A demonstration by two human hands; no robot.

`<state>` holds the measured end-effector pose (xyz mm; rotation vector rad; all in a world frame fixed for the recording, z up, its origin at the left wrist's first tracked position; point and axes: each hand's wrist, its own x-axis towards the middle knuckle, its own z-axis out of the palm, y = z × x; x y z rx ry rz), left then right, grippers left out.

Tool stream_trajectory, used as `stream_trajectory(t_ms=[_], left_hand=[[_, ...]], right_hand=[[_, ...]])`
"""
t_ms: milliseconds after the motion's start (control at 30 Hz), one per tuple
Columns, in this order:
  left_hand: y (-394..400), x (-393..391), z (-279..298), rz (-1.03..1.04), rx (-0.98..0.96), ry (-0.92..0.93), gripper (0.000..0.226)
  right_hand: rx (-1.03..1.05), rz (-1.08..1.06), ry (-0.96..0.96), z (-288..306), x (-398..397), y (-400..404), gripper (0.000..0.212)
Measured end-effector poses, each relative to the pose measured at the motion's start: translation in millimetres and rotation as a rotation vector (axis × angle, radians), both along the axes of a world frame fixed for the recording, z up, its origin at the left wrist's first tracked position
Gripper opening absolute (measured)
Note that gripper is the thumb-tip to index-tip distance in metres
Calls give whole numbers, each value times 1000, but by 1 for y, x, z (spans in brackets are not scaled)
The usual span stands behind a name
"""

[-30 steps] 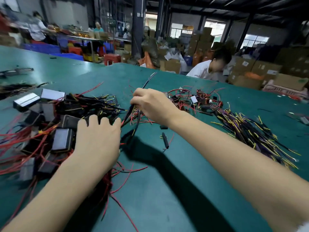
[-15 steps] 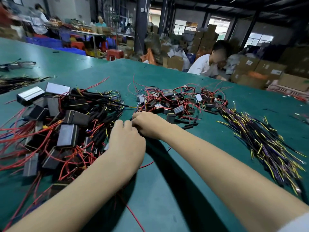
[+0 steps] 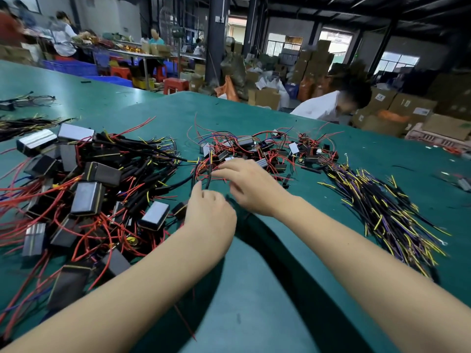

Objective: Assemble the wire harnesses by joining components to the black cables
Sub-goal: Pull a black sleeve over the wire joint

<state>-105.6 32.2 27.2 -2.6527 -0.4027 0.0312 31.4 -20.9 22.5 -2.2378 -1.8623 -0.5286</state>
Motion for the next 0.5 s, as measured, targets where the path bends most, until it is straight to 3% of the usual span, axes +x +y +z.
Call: stream_trajectory(t_ms=[100, 167, 233, 367, 433, 500], left_hand=[[-16, 12, 13, -122, -8, -33, 37], [-31, 26, 15, -191, -141, -129, 33], [-45, 46, 11, -207, -425, -228, 30], [-69, 86, -10, -63, -1309, -549, 24], [-73, 96, -21, -2, -1508, -782, 39], [-68, 100, -30, 21, -1519, -965, 49]], right_hand=[[236, -123, 104, 11, 13, -30, 40], [428, -213, 205, 19, 21, -52, 36], [624, -305, 323, 28, 27, -73, 34], [810, -481, 560, 34, 36, -117, 31], [811, -524, 621, 30, 39, -137, 29], [780, -544, 650, 24, 43, -150, 28]])
